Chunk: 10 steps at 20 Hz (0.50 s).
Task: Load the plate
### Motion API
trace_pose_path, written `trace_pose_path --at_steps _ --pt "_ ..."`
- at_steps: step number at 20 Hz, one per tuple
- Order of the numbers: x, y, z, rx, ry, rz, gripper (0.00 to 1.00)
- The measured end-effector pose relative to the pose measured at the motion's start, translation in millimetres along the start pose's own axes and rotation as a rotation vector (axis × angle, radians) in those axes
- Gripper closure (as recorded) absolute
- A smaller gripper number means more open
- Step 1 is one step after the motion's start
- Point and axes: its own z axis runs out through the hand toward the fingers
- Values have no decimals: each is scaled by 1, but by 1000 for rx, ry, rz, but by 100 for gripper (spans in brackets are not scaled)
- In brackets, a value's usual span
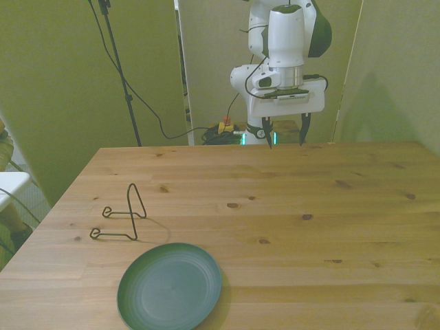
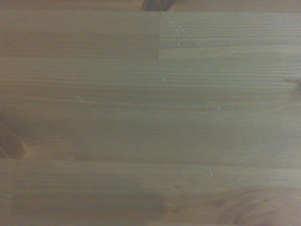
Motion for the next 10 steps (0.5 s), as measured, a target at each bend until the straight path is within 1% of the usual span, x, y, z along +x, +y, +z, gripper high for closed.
trace_pose_path --at_steps 5,7,10 --pt "6 -6 -1 5 22 -11 0" --pt "18 -12 -4 8 43 -15 0" --pt "48 -19 -3 4 73 -10 0"
